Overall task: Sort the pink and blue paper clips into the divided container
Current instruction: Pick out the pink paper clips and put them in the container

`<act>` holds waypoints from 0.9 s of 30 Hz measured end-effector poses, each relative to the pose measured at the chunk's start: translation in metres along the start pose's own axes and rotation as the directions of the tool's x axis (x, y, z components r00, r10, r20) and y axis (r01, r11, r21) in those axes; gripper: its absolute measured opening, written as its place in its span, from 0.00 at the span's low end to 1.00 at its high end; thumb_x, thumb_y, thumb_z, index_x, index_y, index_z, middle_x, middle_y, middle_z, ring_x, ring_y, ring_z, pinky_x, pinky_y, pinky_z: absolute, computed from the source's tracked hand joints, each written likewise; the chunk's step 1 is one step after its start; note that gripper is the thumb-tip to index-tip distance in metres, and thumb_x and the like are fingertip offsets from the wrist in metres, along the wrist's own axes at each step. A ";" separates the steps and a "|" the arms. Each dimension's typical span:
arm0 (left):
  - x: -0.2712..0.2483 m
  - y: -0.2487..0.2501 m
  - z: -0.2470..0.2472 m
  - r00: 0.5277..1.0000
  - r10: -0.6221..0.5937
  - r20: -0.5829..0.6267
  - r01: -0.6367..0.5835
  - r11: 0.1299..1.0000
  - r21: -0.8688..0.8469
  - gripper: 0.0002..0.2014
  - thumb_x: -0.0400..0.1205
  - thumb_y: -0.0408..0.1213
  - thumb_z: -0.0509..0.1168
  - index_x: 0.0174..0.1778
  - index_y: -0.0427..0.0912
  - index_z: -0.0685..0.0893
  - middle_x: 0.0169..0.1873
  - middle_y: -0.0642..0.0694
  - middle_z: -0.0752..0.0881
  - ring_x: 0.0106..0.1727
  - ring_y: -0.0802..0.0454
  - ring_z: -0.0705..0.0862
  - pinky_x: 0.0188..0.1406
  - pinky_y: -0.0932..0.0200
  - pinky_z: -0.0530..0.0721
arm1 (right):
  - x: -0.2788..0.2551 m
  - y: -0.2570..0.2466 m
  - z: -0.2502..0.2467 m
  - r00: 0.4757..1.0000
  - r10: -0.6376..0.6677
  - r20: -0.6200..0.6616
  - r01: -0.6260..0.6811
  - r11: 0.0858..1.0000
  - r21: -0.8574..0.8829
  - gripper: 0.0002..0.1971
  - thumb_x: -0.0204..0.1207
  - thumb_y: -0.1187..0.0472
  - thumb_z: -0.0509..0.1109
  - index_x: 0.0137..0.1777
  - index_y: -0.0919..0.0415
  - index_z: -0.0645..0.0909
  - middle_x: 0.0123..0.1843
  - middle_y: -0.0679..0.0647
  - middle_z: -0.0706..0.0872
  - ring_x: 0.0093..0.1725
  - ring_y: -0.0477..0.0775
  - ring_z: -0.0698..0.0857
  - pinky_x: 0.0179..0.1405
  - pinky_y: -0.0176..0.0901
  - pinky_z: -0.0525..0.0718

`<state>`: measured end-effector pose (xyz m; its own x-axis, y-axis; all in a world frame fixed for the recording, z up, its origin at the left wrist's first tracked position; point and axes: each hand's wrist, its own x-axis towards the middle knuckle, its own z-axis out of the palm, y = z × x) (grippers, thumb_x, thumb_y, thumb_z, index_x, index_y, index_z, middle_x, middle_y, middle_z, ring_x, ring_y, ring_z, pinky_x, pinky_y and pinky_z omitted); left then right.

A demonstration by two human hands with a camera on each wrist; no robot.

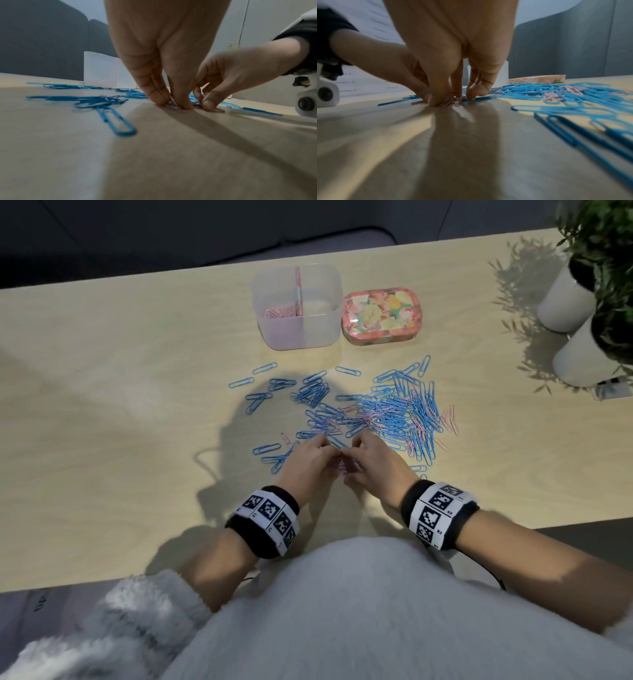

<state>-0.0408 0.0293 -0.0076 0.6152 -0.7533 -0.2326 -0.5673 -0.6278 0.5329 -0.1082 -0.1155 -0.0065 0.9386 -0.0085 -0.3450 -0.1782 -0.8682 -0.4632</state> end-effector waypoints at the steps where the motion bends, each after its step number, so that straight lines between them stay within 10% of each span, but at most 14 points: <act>1: 0.000 -0.001 -0.001 0.999 0.030 -0.014 -0.030 1.000 -0.005 0.13 0.71 0.31 0.71 0.52 0.35 0.87 0.45 0.34 0.83 0.47 0.36 0.83 0.46 0.47 0.81 | 0.001 -0.001 0.000 1.000 0.000 0.003 0.000 1.000 -0.004 0.20 0.67 0.56 0.75 0.60 0.61 0.81 0.56 0.60 0.75 0.56 0.60 0.75 0.52 0.53 0.78; 9: 0.000 -0.007 -0.002 0.994 0.102 -0.033 -0.099 0.993 0.063 0.07 0.74 0.33 0.67 0.43 0.37 0.89 0.37 0.36 0.85 0.39 0.37 0.84 0.37 0.48 0.82 | 0.000 -0.003 0.003 0.996 -0.090 0.004 0.090 0.994 -0.054 0.12 0.79 0.66 0.60 0.57 0.66 0.82 0.55 0.64 0.81 0.55 0.63 0.80 0.52 0.54 0.81; 12: -0.001 -0.009 -0.005 0.996 0.084 -0.004 -0.083 0.990 0.117 0.06 0.75 0.32 0.65 0.42 0.36 0.86 0.37 0.35 0.83 0.40 0.37 0.84 0.37 0.46 0.83 | 0.004 -0.004 0.003 0.994 -0.102 -0.035 0.100 0.992 -0.072 0.03 0.70 0.70 0.70 0.43 0.69 0.83 0.40 0.66 0.83 0.41 0.65 0.84 0.32 0.49 0.82; 14: -0.002 -0.011 -0.010 0.998 0.063 -0.018 -0.061 0.992 0.114 0.07 0.75 0.32 0.62 0.41 0.36 0.85 0.38 0.35 0.84 0.41 0.37 0.84 0.38 0.48 0.81 | 0.007 0.000 -0.003 0.992 -0.107 -0.060 0.103 0.992 -0.071 0.04 0.71 0.67 0.69 0.42 0.69 0.83 0.41 0.66 0.83 0.44 0.65 0.84 0.38 0.52 0.82; 22: -0.001 -0.014 -0.017 0.997 0.047 0.069 -0.055 0.992 0.113 0.08 0.80 0.30 0.60 0.48 0.34 0.83 0.47 0.35 0.84 0.52 0.38 0.81 0.50 0.46 0.77 | 0.042 -0.006 -0.066 0.983 0.030 -0.182 0.045 0.919 0.393 0.03 0.72 0.67 0.72 0.43 0.66 0.85 0.35 0.56 0.87 0.33 0.52 0.81 0.37 0.36 0.79; 27: -0.002 -0.015 -0.018 0.994 0.024 0.111 -0.038 0.992 0.120 0.07 0.76 0.32 0.60 0.37 0.37 0.83 0.34 0.39 0.86 0.37 0.41 0.85 0.37 0.54 0.83 | 0.113 -0.028 -0.123 0.954 0.053 -0.295 0.121 0.832 0.541 0.05 0.72 0.70 0.72 0.39 0.63 0.79 0.27 0.52 0.77 0.24 0.46 0.77 0.27 0.40 0.80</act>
<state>-0.0240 0.0434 -0.0007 0.5365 -0.7855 -0.3085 -0.6518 -0.6179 0.4397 0.0389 -0.1534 0.0683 0.9731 -0.2010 -0.1126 -0.1945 -0.4548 -0.8691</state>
